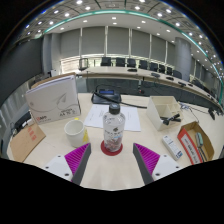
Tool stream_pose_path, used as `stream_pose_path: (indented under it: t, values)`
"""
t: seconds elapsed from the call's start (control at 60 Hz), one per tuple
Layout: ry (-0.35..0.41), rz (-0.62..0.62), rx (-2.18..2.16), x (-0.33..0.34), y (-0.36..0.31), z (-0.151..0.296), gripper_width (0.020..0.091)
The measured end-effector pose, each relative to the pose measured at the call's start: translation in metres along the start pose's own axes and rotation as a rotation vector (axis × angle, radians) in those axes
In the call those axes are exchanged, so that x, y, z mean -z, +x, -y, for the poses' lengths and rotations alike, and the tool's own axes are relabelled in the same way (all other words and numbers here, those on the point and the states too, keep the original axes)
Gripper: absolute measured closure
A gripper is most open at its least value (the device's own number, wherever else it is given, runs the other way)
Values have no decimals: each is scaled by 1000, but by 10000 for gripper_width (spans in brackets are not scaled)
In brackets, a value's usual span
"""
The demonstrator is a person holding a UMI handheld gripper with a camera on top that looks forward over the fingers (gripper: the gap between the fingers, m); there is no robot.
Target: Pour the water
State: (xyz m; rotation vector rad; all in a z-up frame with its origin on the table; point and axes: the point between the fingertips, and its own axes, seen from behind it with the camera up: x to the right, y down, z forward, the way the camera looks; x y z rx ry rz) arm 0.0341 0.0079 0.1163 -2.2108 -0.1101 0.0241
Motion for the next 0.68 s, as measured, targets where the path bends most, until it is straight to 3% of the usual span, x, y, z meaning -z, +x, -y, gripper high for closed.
stream_pose_path:
  t: [0.35, 0.683]
  values:
    - [-27, -82, -9, 197, -59, -32, 244]
    - [-29, -112, 1, 256, -79, -55, 245]
